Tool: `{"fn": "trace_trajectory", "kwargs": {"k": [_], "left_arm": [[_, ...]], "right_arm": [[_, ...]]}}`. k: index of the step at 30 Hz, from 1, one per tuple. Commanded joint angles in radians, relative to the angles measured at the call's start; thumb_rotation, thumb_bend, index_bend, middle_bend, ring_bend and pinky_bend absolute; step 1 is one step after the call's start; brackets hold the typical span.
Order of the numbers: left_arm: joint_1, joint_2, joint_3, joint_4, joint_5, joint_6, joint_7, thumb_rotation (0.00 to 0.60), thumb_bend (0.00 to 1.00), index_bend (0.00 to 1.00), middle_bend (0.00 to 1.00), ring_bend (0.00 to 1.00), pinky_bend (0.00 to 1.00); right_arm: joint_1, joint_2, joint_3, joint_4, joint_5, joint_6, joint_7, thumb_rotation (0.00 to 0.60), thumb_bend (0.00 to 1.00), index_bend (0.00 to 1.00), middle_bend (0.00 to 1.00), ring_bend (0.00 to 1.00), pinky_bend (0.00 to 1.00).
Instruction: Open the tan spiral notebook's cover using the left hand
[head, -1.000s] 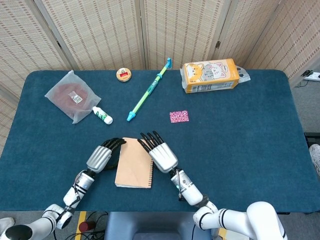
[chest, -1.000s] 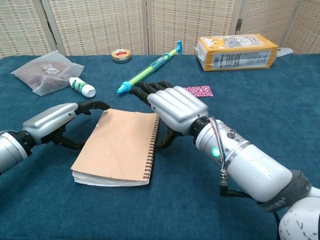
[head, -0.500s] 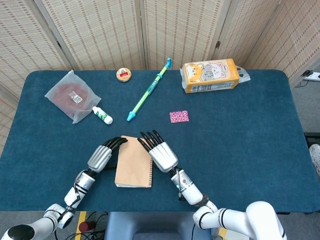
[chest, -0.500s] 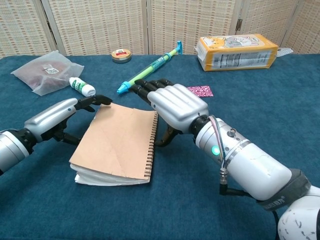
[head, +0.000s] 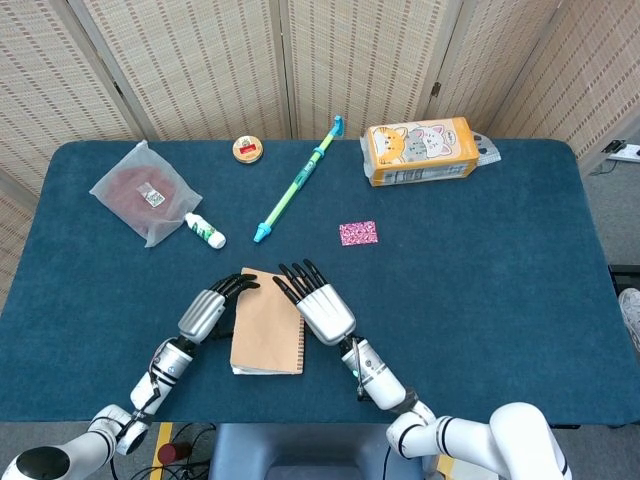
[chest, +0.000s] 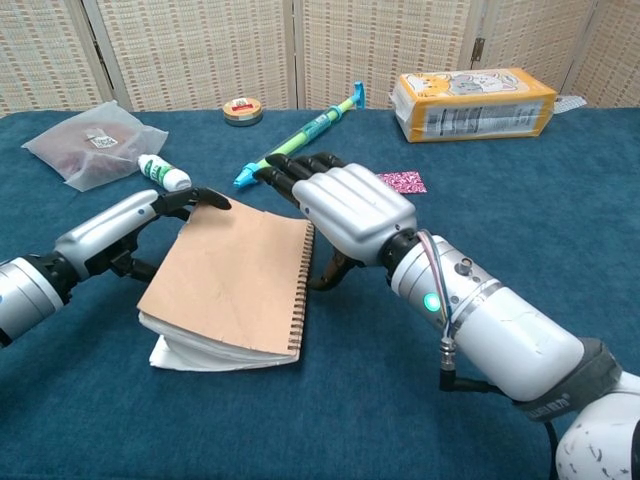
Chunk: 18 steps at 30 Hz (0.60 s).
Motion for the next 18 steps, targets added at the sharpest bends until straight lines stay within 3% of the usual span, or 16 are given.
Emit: {"fn": "trace_trajectory", "kwargs": {"k": [1,18], "left_arm": [[-0.002,-0.004,0.002,0.011,0.006,0.014,-0.021,0.600,0.27,0.27,0.17,0.14,0.22],[-0.006,-0.025,0.013,0.083,0.016,0.043,-0.090,0.600,0.54,0.46,0.17,0.14,0.22]], "right_arm": [[0.001,-0.003,0.000,0.006,-0.003,0.004,0.003,0.600,0.00,0.00,0.00,0.00,0.00],[0.005,-0.006,-0.005,0.027,-0.016,0.018,0.018,0.600,0.00,0.00,0.00,0.00,0.00]]}}
